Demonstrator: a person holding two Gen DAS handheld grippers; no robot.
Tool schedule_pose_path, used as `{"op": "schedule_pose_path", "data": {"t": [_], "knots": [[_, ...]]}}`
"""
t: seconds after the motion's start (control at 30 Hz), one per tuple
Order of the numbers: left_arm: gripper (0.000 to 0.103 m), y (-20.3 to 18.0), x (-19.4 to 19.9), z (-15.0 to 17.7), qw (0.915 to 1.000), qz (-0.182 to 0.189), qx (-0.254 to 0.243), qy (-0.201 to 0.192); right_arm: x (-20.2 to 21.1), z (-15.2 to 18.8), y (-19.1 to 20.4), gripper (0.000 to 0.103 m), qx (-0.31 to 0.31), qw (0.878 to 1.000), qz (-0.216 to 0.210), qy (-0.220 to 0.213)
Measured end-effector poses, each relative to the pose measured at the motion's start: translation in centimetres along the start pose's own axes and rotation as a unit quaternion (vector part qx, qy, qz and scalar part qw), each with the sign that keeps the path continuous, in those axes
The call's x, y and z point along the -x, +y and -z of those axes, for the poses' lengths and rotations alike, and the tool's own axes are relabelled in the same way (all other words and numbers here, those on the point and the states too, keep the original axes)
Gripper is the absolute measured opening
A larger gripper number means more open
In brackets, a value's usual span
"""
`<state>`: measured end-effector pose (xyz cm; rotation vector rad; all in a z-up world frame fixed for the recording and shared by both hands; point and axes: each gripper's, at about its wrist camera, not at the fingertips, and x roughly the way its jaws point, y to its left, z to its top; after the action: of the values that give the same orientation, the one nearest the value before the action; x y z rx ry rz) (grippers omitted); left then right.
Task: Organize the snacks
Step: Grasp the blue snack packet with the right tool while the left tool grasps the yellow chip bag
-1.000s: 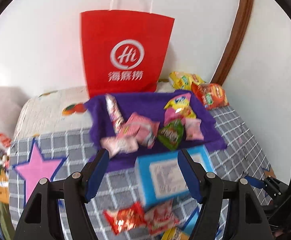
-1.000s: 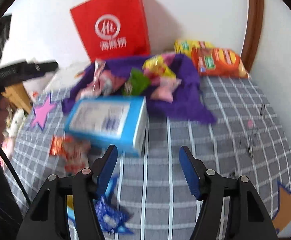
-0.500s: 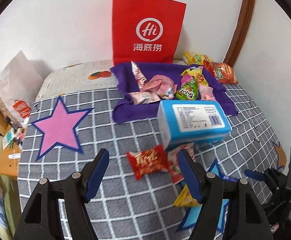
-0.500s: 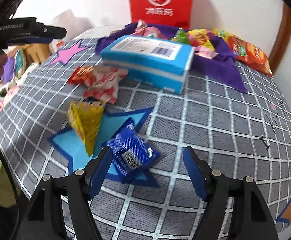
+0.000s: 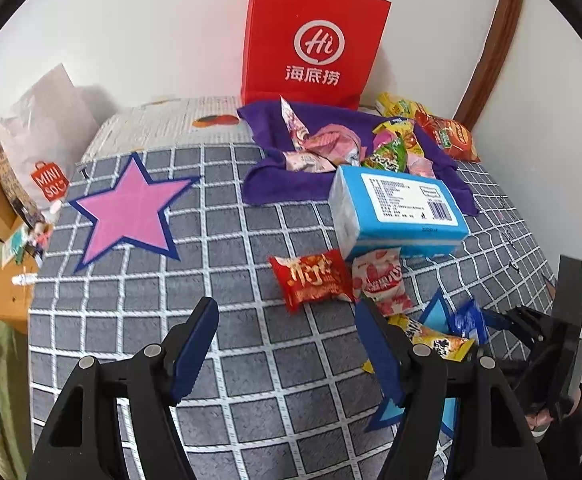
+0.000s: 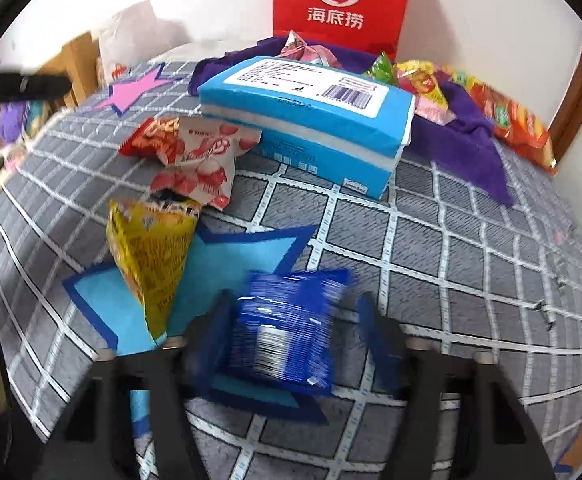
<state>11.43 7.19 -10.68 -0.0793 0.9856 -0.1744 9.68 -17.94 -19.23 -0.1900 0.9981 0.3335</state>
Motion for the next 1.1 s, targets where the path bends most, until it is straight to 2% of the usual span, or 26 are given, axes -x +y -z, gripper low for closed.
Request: {"op": "schedule_pose_path", "data": {"t": [0.2, 0.3, 0.33, 0.4, 0.63, 0.77, 0.93, 1.1], "knots": [[0.069, -2.2, -0.7, 0.8, 0.9989, 0.044, -0.007, 0.012, 1.0, -0.5, -2.2, 0.043, -0.059, 0.998, 0.007, -0.011], [0.07, -4.4, -1.0, 1.2, 0.9968, 0.071, -0.033, 0.018, 1.8, -0.2, -3.3, 0.043, -0.078, 0.997, 0.023, -0.017], [0.073, -5.3, -1.1, 1.4, 0.9961, 0.075, -0.044, 0.019, 2.2, 0.0, -3.9, 0.043, -0.087, 0.996, 0.031, -0.018], [0.077, -7.0, -1.5, 1.8, 0.9946, 0.079, -0.063, 0.02, 2.6, 0.3, -5.1, 0.043, -0.108, 0.993, 0.037, -0.019], [0.077, -10.5, -3.6, 2.8, 0.9905, 0.087, -0.093, 0.052, 3.8, 1.7, -7.7, 0.043, -0.154, 0.987, 0.044, -0.023], [0.077, -11.0, -5.0, 3.3, 0.9885, 0.098, -0.088, 0.073, 4.0, 2.6, -8.1, 0.043, -0.159, 0.986, 0.044, -0.021], [0.076, -11.0, -6.9, 4.1, 0.9889, 0.076, -0.089, 0.092, 3.5, 2.9, -7.9, 0.043, -0.156, 0.987, 0.041, -0.01], [0.074, -10.7, -6.9, 4.2, 0.9886, 0.087, -0.087, 0.086, 3.0, 2.8, -7.7, 0.043, -0.152, 0.988, 0.037, -0.006]]}}
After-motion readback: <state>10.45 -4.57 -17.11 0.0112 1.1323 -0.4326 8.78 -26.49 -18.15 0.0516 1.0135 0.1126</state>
